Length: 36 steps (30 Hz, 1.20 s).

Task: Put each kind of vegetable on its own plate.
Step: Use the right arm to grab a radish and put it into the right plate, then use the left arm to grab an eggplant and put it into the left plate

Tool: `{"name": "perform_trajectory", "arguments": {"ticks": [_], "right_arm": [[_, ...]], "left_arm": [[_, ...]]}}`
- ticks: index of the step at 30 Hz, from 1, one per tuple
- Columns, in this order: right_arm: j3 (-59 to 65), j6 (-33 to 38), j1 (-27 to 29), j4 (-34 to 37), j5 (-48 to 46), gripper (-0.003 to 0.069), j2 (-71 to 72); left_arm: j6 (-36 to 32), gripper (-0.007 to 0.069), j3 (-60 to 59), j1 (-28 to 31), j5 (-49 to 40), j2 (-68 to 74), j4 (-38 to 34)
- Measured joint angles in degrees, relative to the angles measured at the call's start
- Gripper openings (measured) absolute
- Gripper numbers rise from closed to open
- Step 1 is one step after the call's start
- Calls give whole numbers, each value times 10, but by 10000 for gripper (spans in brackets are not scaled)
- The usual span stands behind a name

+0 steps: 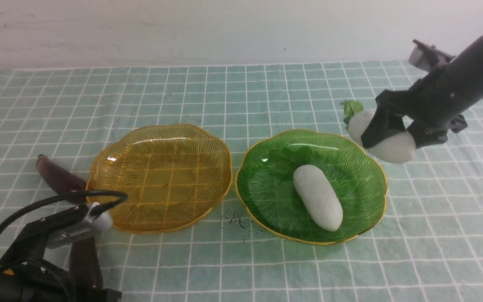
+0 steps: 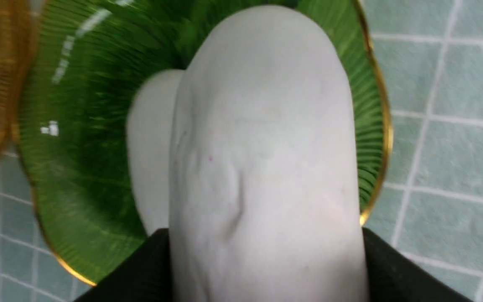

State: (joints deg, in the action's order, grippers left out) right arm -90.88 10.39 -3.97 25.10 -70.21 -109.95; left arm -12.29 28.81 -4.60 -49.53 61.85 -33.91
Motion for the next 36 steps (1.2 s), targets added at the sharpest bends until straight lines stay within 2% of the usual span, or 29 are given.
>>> {"name": "perform_trajectory", "arguments": {"ticks": [4,14,24,36], "right_arm": [[0,-33,-38,-70,0,466,0],[0,-49,-109,-121,0,468,-3],[0,-85,-112,-141,3,545,-49],[-10,-87,-112,-141,2,549,-36]], "left_arm": [[0,-7,0,0,0,0,0],[0,-7,0,0,0,0,0],[0,-7,0,0,0,0,0],[0,-7,0,0,0,0,0]]}}
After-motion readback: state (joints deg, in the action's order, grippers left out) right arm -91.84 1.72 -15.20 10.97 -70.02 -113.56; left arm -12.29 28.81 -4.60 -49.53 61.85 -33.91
